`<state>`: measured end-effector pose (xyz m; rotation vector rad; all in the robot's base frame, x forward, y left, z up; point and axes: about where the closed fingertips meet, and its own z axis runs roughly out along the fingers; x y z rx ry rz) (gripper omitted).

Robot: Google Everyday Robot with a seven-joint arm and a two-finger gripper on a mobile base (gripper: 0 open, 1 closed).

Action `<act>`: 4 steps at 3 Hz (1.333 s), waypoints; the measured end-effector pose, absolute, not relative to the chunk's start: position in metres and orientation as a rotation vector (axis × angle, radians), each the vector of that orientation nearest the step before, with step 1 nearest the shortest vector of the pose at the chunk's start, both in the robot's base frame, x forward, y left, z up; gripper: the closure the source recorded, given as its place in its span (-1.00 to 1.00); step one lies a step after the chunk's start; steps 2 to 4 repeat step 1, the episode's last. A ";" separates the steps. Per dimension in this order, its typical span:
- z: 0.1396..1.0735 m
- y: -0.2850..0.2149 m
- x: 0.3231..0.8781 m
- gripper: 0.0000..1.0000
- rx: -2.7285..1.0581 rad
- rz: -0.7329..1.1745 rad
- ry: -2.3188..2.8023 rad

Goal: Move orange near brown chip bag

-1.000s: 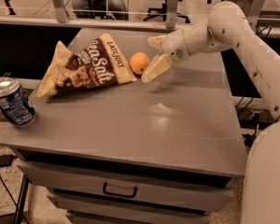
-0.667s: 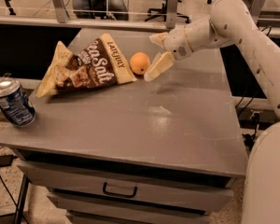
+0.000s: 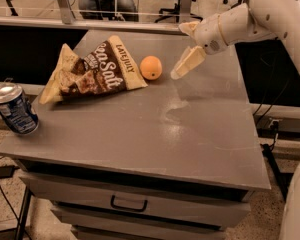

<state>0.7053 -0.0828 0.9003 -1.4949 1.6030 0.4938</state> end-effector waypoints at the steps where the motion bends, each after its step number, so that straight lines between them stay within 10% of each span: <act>1: 0.905 -0.091 0.705 -1.00 -1.477 0.475 1.600; 4: 0.905 -0.091 0.705 -1.00 -1.477 0.475 1.600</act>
Offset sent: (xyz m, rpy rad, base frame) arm 0.0000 0.0000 0.0000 0.0000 0.0000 0.0000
